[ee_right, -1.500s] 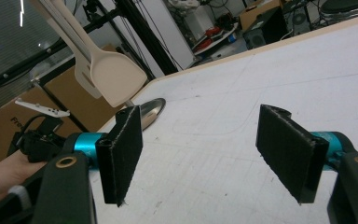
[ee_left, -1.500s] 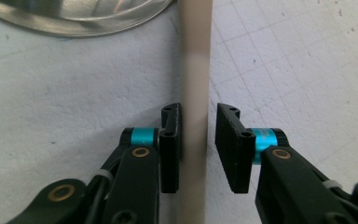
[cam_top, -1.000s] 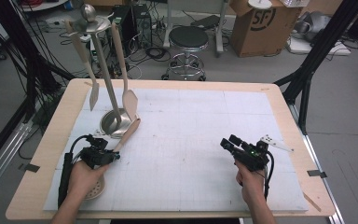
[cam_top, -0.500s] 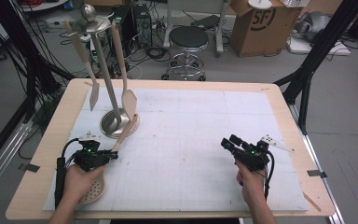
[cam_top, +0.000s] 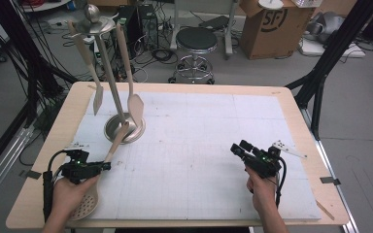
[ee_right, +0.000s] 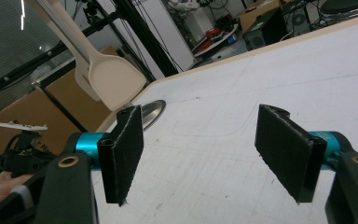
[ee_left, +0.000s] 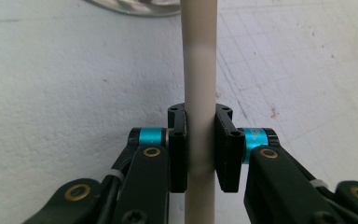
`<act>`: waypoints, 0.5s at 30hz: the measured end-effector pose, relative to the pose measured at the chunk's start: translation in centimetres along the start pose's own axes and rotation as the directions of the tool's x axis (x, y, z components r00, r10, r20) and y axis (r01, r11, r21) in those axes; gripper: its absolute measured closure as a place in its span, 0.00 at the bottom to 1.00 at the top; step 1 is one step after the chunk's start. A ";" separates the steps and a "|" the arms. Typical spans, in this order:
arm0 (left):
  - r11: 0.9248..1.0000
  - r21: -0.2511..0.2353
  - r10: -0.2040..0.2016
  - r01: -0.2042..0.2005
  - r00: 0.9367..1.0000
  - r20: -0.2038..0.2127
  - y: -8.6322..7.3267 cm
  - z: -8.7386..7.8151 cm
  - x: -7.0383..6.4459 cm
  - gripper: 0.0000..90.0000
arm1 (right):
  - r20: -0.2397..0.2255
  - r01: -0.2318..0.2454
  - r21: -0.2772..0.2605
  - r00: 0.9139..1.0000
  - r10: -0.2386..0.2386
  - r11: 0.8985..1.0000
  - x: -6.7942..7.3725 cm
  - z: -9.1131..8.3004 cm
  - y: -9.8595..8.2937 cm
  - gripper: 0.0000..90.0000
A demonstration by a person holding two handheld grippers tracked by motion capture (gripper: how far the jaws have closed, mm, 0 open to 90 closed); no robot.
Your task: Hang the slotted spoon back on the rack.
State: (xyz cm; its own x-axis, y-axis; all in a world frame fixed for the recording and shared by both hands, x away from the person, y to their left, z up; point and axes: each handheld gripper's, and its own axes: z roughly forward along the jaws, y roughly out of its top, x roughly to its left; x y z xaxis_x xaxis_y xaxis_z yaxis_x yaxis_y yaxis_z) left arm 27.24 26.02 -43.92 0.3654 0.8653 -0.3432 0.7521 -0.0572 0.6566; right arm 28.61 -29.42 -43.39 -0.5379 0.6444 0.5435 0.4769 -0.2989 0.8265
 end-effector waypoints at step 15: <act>0.944 -0.329 0.032 0.014 0.991 0.133 1.8 -4.2 -1.5 0.87 | -0.003 -0.004 -0.004 1.000 0.004 1.000 0.0 -0.1 0.0 0.35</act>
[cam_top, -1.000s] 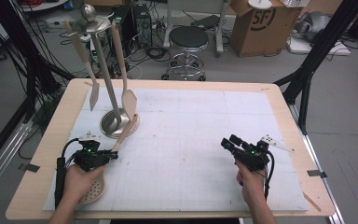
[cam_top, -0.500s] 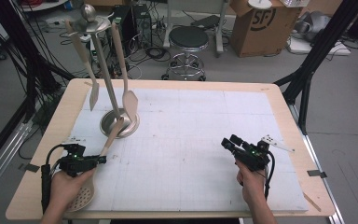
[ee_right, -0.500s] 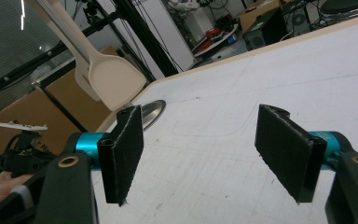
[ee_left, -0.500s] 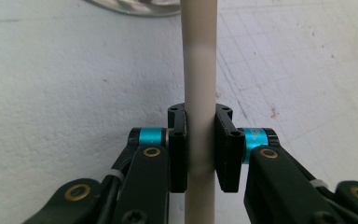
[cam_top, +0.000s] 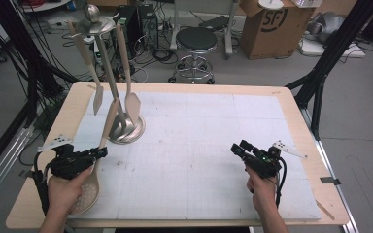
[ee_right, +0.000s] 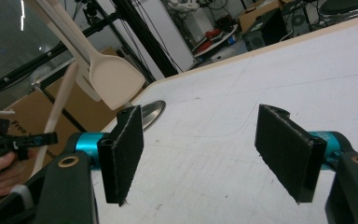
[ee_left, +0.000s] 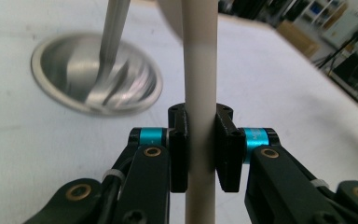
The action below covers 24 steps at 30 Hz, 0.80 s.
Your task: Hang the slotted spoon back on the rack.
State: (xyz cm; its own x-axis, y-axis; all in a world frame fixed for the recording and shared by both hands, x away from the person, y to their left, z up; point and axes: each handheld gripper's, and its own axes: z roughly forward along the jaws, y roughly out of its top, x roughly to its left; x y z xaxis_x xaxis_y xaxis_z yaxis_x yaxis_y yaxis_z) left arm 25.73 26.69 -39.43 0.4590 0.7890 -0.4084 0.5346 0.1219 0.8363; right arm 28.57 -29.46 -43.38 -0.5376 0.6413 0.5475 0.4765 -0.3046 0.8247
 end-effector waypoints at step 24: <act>0.906 -0.423 0.067 -0.010 0.990 0.121 4.2 -2.5 -1.9 0.86 | 0.004 -0.002 -0.002 1.000 0.002 1.000 -0.1 -0.1 0.1 0.35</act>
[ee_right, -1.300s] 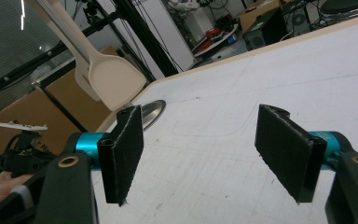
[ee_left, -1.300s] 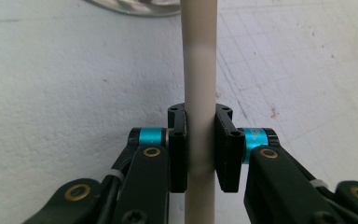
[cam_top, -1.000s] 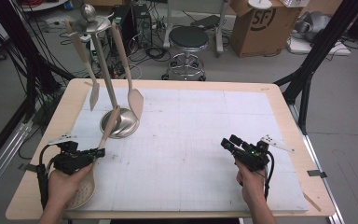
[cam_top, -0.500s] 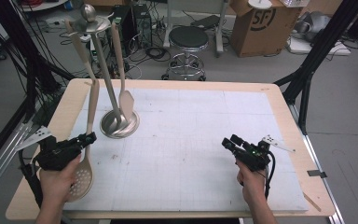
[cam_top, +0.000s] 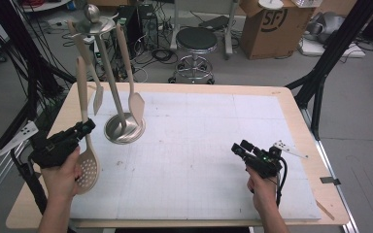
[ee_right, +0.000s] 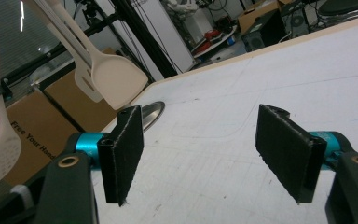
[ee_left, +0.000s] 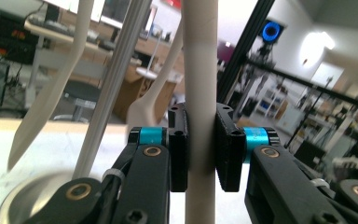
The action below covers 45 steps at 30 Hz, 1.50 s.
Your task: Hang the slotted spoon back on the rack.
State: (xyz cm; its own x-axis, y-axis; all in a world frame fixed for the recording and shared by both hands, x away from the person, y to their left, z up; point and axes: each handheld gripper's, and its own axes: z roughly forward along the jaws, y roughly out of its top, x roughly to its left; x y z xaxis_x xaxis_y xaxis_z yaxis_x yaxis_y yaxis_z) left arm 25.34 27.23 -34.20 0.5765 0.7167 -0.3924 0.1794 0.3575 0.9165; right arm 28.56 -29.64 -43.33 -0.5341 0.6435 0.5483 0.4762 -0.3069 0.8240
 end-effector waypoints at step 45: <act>0.998 -0.022 -0.057 0.061 0.990 0.130 3.4 4.0 2.8 0.87 | 0.001 -0.006 -0.014 1.000 0.006 1.000 0.0 -0.3 0.1 0.36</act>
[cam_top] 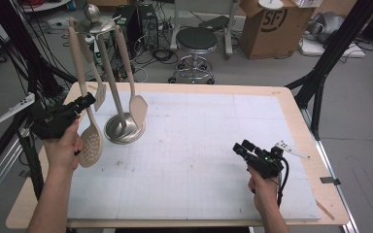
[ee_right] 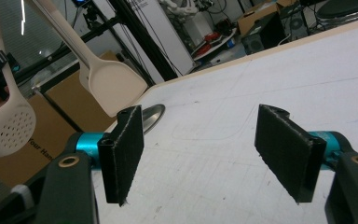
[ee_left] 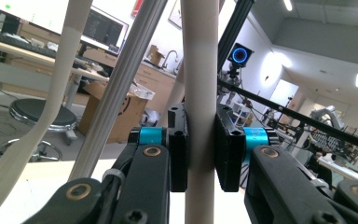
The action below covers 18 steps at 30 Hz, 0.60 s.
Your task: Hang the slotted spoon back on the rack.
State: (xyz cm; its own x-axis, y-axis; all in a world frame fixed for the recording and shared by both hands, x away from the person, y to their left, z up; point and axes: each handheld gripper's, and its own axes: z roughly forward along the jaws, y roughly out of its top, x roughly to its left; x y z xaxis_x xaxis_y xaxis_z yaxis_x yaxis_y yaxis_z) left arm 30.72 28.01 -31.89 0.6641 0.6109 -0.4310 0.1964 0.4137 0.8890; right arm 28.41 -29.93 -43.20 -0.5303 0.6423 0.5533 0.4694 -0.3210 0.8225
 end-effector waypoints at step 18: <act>1.000 0.002 -0.016 0.016 0.989 -0.148 -0.6 -0.6 0.7 0.57 | -0.004 0.005 0.000 1.000 -0.005 1.000 0.0 0.0 -0.1 0.36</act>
State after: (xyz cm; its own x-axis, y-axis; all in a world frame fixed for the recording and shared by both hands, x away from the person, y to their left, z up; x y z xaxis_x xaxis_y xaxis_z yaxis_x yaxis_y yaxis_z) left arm 30.64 28.59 -32.85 0.5470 0.6973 -0.4633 0.2085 0.4225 0.8821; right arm 28.40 -29.86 -43.23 -0.5358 0.6412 0.5494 0.4664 -0.3177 0.8256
